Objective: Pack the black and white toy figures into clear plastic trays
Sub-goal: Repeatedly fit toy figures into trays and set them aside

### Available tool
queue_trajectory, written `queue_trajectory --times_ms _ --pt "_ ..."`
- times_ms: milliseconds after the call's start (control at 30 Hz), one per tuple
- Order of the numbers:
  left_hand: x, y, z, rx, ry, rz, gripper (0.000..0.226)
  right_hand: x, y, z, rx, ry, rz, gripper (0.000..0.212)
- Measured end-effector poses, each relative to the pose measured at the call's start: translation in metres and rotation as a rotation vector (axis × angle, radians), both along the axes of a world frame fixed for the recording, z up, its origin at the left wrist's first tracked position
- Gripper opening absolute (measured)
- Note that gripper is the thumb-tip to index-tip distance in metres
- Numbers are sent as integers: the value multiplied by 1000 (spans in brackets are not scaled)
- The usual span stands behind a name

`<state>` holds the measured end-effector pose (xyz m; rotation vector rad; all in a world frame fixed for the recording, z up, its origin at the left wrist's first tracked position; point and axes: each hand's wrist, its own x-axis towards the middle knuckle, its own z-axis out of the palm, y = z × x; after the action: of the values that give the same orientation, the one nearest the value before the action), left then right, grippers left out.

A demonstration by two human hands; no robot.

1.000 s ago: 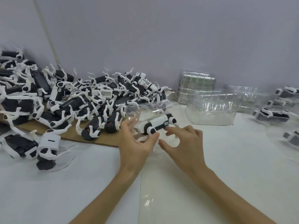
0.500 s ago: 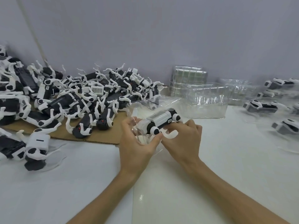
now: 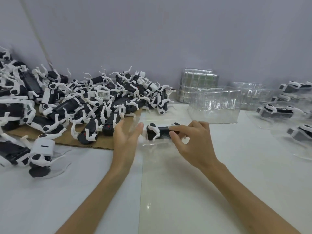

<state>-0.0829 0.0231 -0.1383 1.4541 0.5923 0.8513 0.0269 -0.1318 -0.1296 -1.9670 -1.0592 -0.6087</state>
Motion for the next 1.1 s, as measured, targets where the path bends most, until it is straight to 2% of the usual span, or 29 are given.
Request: queue_trajectory --times_ms 100,200,300,400,500,633,733,800,1000,1100 --pt "2 4 -4 93 113 -53 47 3 -1 2 -141 -24 -25 20" --pt "3 -4 -7 169 130 -144 41 0 -5 8 -148 -95 -4 10" --pt "5 -6 -8 189 166 -202 47 -10 0 9 -436 -122 160 45" --pt "7 -4 -10 100 165 -250 44 -15 6 5 -619 -97 184 59" --pt "8 0 -14 62 181 -211 42 -2 -1 7 -594 -9 75 59" --pt "10 0 -19 111 230 -228 26 25 -18 15 -427 168 -258 54" --pt "12 1 -21 156 263 -240 24 46 -35 18 -320 250 -438 28" --pt "11 1 -22 180 279 -249 26 59 -46 18 -297 280 -518 23" --pt "11 1 -22 230 299 -242 26 91 -87 20 -206 401 -754 30" --pt "11 0 -21 273 297 -240 27 97 -100 22 -166 385 -835 38"
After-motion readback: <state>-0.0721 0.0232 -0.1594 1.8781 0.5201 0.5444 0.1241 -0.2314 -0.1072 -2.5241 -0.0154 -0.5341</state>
